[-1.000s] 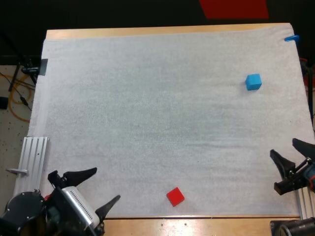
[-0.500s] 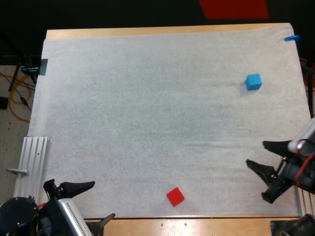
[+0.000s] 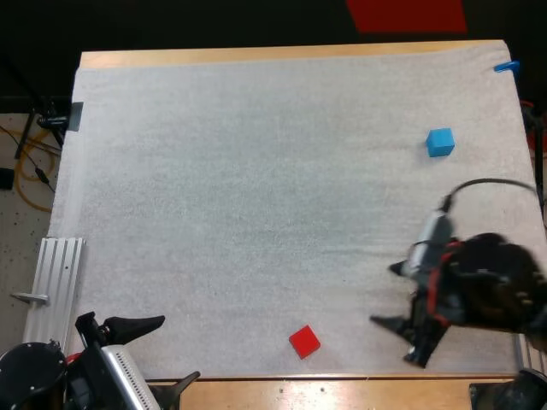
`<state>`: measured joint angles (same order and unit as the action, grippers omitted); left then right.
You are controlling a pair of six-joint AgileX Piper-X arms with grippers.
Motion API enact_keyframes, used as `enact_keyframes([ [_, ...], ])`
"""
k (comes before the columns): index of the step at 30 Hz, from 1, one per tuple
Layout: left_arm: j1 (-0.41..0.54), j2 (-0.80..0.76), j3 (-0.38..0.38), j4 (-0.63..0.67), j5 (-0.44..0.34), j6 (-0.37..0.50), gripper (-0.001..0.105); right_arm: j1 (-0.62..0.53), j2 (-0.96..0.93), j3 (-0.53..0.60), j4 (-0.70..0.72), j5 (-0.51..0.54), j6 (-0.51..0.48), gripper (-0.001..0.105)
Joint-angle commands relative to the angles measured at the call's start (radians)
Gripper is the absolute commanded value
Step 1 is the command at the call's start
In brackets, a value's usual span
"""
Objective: Stack red cube on blue cube
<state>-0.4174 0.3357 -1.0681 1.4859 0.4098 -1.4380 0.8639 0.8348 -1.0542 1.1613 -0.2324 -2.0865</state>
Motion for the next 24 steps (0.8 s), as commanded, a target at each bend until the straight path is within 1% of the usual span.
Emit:
enact_keyframes([
  [1, -0.003, 0.002, -0.006, 0.002, 0.006, 0.003, 0.074, 0.034, 0.017, -0.008, -0.002, 0.023, -0.012, 0.071],
  [3, -0.003, 0.002, -0.006, 0.002, 0.006, 0.003, 0.074, 0.096, 0.064, -0.008, -0.008, 0.121, -0.003, 0.071],
  [5, -0.003, 0.002, -0.006, 0.002, 0.006, 0.003, 0.074, 0.137, 0.103, -0.008, -0.008, 0.162, 0.003, 0.071],
  [10, -0.003, 0.002, -0.006, 0.002, 0.006, 0.003, 0.074, 0.206, 0.221, -0.008, -0.04, 0.17, 0.032, 0.071],
  [13, -0.003, 0.002, -0.006, 0.002, 0.006, 0.003, 0.074, 0.234, 0.293, -0.008, -0.089, 0.172, 0.098, 0.071],
  [15, -0.003, 0.002, -0.006, 0.002, 0.006, 0.003, 0.074, 0.25, 0.344, -0.008, -0.11, 0.177, 0.184, 0.071],
  [16, -0.003, 0.002, -0.006, 0.002, 0.006, 0.003, 0.074, 0.253, 0.357, -0.008, -0.111, 0.176, 0.208, 0.071],
  [18, -0.003, 0.002, -0.006, 0.002, 0.006, 0.003, 0.074, 0.275, 0.404, -0.008, -0.112, 0.176, 0.298, 0.071],
  [19, -0.003, 0.002, -0.006, 0.002, 0.006, 0.003, 0.074, 0.281, 0.412, -0.008, -0.112, 0.176, 0.314, 0.071],
  [22, -0.003, 0.002, -0.006, 0.002, 0.006, 0.003, 0.074, 0.316, 0.46, -0.008, -0.126, 0.185, 0.445, 0.071],
  [24, -0.003, 0.002, -0.006, 0.002, 0.006, 0.003, 0.074, 0.336, 0.492, -0.008, -0.145, 0.213, 0.541, 0.071],
])
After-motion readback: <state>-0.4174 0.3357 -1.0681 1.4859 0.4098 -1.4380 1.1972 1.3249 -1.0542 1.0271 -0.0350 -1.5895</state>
